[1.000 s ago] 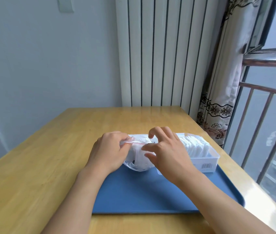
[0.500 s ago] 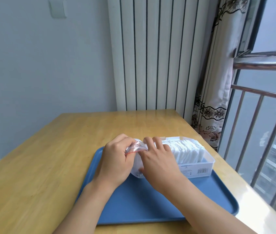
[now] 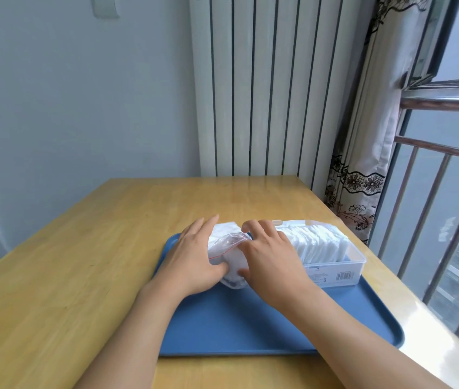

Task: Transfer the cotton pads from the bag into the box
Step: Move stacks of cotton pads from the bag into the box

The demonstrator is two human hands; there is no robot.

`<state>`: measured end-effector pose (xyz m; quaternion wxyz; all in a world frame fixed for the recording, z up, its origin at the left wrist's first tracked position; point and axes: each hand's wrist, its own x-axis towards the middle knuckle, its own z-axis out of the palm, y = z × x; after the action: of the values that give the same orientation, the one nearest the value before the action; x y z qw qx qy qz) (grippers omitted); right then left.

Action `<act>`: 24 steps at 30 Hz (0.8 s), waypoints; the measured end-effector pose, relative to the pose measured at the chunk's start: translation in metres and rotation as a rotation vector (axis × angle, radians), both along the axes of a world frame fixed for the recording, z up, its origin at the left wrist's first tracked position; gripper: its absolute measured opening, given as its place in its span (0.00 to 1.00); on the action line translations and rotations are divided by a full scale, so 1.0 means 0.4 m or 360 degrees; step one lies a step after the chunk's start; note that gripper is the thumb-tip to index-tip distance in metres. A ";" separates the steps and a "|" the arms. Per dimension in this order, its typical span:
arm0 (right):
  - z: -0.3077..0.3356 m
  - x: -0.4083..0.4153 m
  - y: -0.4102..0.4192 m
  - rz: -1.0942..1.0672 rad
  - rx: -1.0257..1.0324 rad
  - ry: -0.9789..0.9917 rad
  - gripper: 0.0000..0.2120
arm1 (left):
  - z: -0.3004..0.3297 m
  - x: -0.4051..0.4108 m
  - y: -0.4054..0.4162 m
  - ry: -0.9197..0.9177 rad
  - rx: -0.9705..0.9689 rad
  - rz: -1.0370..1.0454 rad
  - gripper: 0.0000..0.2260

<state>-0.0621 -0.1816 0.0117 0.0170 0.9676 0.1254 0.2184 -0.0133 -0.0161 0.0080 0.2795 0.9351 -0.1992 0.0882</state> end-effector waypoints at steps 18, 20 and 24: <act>0.041 -0.027 -0.036 0.0581 0.1154 0.0039 0.11 | -0.014 0.032 0.027 0.0043 -0.0056 0.0260 0.38; 0.064 -0.032 -0.047 0.0715 0.1652 0.0141 0.11 | -0.007 0.024 0.023 0.0094 -0.0134 0.0171 0.42; 0.080 -0.026 -0.076 0.0750 0.1930 0.0204 0.13 | 0.045 -0.028 0.011 -0.0149 -0.0647 -0.0315 0.44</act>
<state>-0.0724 -0.2121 0.0437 -0.5876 0.7633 0.1896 0.1901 -0.0245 -0.0117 0.0260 0.4599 0.8303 -0.2808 0.1420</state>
